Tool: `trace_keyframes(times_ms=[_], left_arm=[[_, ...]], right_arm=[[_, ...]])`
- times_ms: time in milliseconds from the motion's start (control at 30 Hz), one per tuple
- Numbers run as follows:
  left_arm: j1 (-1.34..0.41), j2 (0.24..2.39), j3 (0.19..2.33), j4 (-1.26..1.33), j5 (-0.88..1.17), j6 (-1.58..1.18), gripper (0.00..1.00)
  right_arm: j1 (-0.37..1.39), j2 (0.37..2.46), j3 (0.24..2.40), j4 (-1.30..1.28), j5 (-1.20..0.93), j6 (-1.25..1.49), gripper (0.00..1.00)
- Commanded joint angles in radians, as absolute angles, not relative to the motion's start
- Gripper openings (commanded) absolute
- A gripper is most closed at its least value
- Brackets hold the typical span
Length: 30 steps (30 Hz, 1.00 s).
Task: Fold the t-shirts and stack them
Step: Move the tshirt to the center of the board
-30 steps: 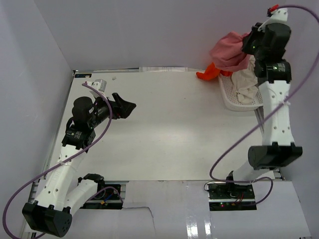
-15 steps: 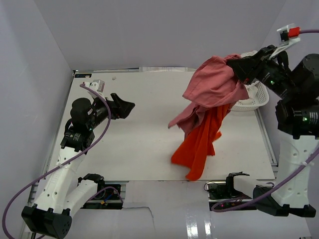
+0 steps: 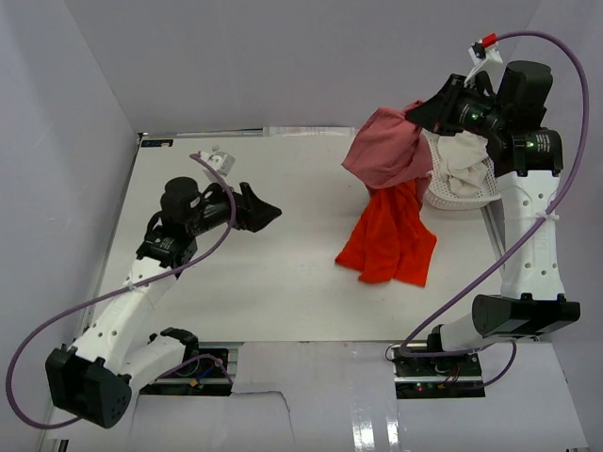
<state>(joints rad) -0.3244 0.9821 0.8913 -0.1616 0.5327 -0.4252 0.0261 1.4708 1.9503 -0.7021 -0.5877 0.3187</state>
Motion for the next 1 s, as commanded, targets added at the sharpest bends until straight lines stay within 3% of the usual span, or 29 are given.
trace_keyframes(times_ms=[0,233,400,733,967], left_arm=[[-0.449,1.061,0.92,-0.143,0.597,-0.367,0.98],[-0.75,1.212,1.1,-0.198,0.353,-0.204,0.98],[-0.92,1.438,1.288,-0.173,0.144,-0.08,0.98],[-0.963,1.558,1.138,0.347,-0.067,0.141,0.98],[-0.963,1.673,1.14,0.48,-0.092,0.173,0.98]], right_arm=[[0.021,1.437,2.02,-0.575,-0.629,0.339,0.08],[0.021,1.522,2.155,-0.577,-0.678,0.396,0.08],[0.028,1.528,2.191,-0.546,-0.709,0.457,0.08],[0.028,1.493,2.238,-0.474,-0.793,0.589,0.08],[0.028,1.454,2.241,-0.419,-0.851,0.666,0.08]])
